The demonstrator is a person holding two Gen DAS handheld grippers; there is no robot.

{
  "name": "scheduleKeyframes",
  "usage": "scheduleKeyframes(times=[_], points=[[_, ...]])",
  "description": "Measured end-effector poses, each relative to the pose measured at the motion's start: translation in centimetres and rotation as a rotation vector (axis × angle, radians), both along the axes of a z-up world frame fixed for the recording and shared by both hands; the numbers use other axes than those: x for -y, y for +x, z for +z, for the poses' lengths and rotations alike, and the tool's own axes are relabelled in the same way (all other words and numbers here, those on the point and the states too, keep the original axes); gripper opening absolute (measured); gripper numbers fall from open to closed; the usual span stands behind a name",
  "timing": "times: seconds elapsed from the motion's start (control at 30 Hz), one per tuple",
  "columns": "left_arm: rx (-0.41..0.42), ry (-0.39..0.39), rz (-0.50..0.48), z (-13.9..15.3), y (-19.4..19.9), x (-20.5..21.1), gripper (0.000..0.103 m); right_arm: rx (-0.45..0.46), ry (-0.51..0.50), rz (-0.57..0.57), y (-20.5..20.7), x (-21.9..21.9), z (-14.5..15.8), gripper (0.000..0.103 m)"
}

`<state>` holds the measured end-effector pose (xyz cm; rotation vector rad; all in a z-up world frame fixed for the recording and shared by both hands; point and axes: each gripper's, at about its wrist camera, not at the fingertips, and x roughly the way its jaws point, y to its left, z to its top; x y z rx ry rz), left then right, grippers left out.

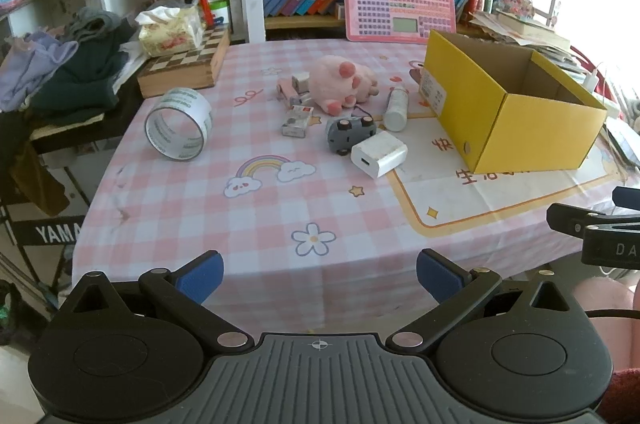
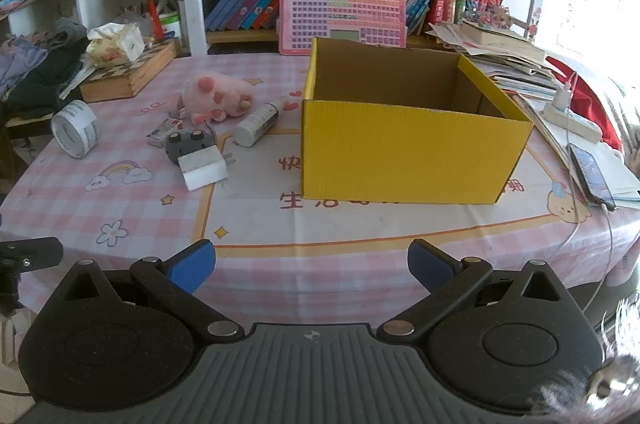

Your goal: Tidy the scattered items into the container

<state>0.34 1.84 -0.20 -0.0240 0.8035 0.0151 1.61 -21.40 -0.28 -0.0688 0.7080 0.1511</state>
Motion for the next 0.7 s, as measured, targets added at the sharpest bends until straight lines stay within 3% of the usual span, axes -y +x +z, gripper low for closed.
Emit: scheduleKeyframes(times=[0.7], points=[[0.003,-0.017,-0.016,-0.05,-0.07,-0.42,0.103,0.023,-0.031,-0.017,-0.33,-0.56,0.30,0.103]])
